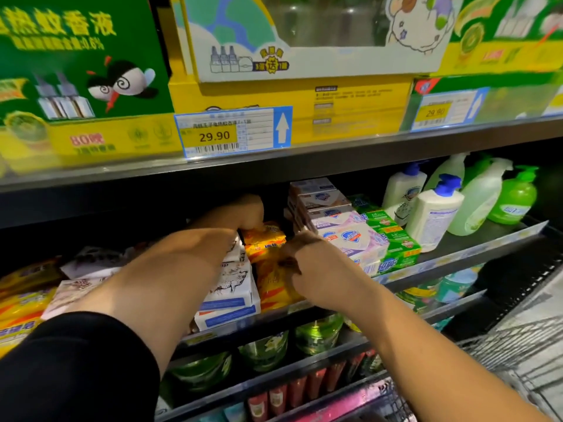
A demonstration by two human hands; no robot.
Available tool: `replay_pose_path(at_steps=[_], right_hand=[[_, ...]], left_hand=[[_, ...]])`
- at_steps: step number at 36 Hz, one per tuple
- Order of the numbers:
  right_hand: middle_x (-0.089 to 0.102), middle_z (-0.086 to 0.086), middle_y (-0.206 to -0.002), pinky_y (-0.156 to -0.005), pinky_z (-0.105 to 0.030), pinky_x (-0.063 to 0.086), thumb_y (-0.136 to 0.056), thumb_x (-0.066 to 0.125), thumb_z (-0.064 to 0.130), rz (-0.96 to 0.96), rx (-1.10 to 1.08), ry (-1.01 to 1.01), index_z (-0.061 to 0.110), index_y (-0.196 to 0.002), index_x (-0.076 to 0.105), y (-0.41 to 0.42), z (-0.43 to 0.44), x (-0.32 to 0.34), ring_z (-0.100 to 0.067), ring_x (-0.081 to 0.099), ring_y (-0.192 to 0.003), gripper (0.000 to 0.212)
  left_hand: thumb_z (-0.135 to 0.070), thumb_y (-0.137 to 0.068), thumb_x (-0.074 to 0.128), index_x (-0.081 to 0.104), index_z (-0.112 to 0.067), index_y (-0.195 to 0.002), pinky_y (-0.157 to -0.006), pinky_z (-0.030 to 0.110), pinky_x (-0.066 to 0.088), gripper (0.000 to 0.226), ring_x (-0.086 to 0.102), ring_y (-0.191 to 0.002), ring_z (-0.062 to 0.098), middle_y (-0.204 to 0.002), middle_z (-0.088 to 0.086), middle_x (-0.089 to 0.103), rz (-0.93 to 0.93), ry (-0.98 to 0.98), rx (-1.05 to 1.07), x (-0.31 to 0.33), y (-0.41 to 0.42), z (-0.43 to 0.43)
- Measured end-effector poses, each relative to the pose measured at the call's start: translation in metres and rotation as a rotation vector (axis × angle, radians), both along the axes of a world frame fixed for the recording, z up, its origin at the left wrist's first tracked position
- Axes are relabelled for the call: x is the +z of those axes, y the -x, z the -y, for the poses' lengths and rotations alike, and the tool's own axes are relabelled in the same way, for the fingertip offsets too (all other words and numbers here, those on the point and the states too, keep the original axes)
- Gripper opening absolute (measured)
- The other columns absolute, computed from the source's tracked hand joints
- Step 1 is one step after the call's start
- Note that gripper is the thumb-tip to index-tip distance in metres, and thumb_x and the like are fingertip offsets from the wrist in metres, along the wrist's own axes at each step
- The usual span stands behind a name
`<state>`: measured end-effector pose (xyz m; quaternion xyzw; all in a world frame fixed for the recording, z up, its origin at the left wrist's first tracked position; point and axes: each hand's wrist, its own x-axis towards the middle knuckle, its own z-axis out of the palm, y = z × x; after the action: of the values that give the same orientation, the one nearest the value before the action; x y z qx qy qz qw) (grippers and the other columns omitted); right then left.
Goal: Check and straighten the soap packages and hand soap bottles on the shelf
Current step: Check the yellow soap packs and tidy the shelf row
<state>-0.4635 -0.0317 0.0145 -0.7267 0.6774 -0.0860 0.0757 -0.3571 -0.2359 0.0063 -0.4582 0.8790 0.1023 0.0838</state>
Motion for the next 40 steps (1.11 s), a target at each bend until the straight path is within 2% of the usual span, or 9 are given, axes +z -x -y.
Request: replay_pose_path(at_steps=[3,7,11,14,18,26,30,36,40], right_hand=[[0.052,-0.001,-0.117,-0.085,-0.029,0.048,-0.097,0.05,0.025,0.02,-0.022,0.032,0.02,-0.12,0.06,0.0,0.011,0.012,-0.017,0.054,-0.106,0.025],[0.057,-0.002,-0.116,-0.063,-0.022,0.043,-0.096,0.053,0.019,0.079,-0.036,0.004,0.031,-0.127,0.058,-0.01,0.036,0.025,-0.014,0.056,-0.085,0.033],[0.055,-0.006,-0.139,-0.092,-0.026,0.041,-0.102,0.048,0.036,-0.056,0.065,0.002,0.027,-0.136,0.053,-0.055,0.057,0.047,-0.025,0.054,-0.12,0.036],[0.056,-0.004,-0.142,-0.089,-0.024,0.04,-0.1,0.05,0.045,-0.071,0.14,-0.055,0.03,-0.14,0.051,-0.099,0.074,0.057,-0.026,0.054,-0.126,0.043],[0.056,-0.002,-0.14,-0.082,-0.023,0.036,-0.099,0.05,0.046,-0.02,0.237,-0.083,0.03,-0.134,0.051,-0.157,0.095,0.055,-0.025,0.056,-0.122,0.038],[0.059,-0.004,-0.133,-0.09,-0.023,0.038,-0.097,0.057,0.034,0.003,0.478,-0.08,0.022,-0.129,0.06,-0.28,0.126,0.035,-0.025,0.055,-0.122,0.035],[0.057,-0.006,-0.139,-0.094,-0.024,0.039,-0.097,0.058,0.03,-0.071,0.524,-0.132,0.023,-0.135,0.056,-0.323,0.135,0.014,-0.026,0.054,-0.122,0.039],[0.064,0.005,-0.128,-0.097,-0.028,0.044,-0.087,0.051,0.053,-0.045,0.544,-0.229,0.038,-0.121,0.061,-0.353,0.189,-0.044,-0.018,0.062,-0.112,0.039],[0.061,-0.009,-0.13,-0.089,-0.025,0.04,-0.096,0.061,0.012,-0.087,0.591,-0.307,0.013,-0.135,0.058,-0.371,0.168,-0.023,-0.026,0.057,-0.118,0.04]], left_hand=[[-0.015,-0.093,0.063,0.069,-0.005,-0.095,-0.075,0.035,0.047,0.012,0.06,-0.086,0.024,-0.095,0.011,0.064,-0.185,-0.05,0.028,0.009,-0.009,-0.005],[-0.025,-0.096,0.059,0.064,-0.018,-0.102,-0.085,0.033,0.045,0.01,0.06,-0.1,0.022,-0.11,0.004,0.064,-0.378,-0.088,0.102,0.026,-0.048,-0.024],[-0.048,-0.095,0.049,0.063,-0.036,-0.096,-0.083,0.029,0.047,0.018,0.062,-0.1,0.018,-0.11,-0.002,0.068,-0.488,0.074,0.18,0.025,-0.116,-0.053],[-0.041,-0.094,0.053,0.068,-0.029,-0.113,-0.086,0.029,0.047,0.026,0.061,-0.111,0.025,-0.121,0.001,0.067,-0.429,0.3,0.237,0.026,-0.178,-0.078],[-0.042,-0.083,0.05,0.067,-0.027,-0.12,-0.095,0.036,0.048,0.044,0.059,-0.116,0.031,-0.123,0.006,0.067,-0.488,0.359,0.44,0.018,-0.259,-0.104],[-0.05,-0.082,0.06,0.052,-0.032,-0.137,-0.098,0.046,0.048,0.058,0.053,-0.122,0.031,-0.132,0.004,0.056,-0.268,0.202,0.743,-0.033,-0.394,-0.141],[-0.058,-0.088,0.058,0.025,-0.045,-0.152,-0.116,0.048,0.03,0.073,0.023,-0.148,0.025,-0.162,-0.012,0.02,-0.216,-0.016,0.749,-0.052,-0.418,-0.15],[-0.053,-0.077,0.074,0.05,-0.033,-0.128,-0.103,0.048,0.039,0.06,0.032,-0.138,0.025,-0.147,-0.011,0.04,-0.147,0.099,0.688,-0.041,-0.416,-0.146],[-0.046,-0.073,0.08,0.054,-0.024,-0.114,-0.09,0.042,0.046,0.054,0.047,-0.117,0.025,-0.121,0.0,0.056,-0.131,0.148,0.685,-0.042,-0.416,-0.142]])
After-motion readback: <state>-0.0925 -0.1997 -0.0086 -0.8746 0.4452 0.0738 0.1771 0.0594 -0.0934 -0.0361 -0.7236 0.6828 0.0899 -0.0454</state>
